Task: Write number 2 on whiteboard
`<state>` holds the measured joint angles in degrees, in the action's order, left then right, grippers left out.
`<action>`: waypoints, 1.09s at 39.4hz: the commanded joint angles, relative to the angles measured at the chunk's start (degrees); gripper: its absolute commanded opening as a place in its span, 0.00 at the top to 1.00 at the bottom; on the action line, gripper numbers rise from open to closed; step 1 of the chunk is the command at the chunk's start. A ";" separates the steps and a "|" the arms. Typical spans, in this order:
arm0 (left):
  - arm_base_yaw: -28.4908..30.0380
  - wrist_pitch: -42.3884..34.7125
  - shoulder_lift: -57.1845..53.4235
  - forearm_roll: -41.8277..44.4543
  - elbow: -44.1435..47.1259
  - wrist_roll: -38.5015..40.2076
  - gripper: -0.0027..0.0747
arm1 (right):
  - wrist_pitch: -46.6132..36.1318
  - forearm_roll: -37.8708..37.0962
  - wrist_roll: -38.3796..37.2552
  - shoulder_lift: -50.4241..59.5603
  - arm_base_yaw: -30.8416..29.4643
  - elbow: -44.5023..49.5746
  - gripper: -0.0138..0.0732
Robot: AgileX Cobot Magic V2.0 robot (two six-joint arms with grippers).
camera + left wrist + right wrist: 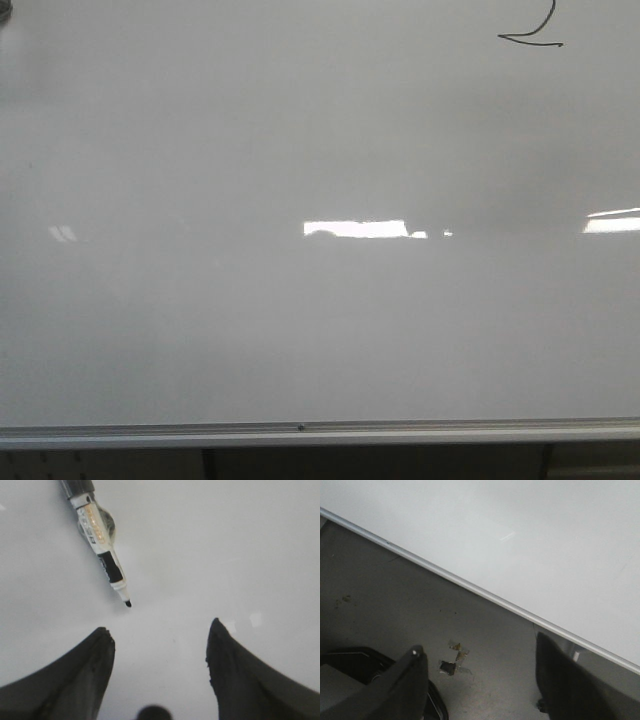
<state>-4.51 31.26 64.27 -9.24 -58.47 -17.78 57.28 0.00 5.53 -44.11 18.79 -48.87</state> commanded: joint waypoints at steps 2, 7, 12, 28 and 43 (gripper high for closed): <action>0.05 5.35 -8.55 -0.06 -1.47 0.70 0.44 | -4.81 -1.03 -1.21 4.08 -0.45 0.36 0.28; 0.05 9.08 -15.53 -0.06 0.59 4.11 0.44 | -7.79 -1.03 -1.21 9.28 -0.45 2.98 0.28; 0.05 10.55 -23.65 -1.03 5.01 4.58 0.44 | -9.29 -1.10 -1.21 14.05 -0.45 4.52 0.28; 0.05 8.75 -35.58 -2.77 13.87 4.58 0.52 | -10.24 -1.10 -1.21 18.50 -0.45 4.98 0.28; 0.05 7.31 -35.58 -2.67 14.36 4.38 0.99 | -12.06 -1.10 -1.21 18.50 -0.45 4.98 0.76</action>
<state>-4.51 43.34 28.38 -10.91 -42.73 -13.76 49.67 -0.30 4.31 -25.34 18.79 -42.52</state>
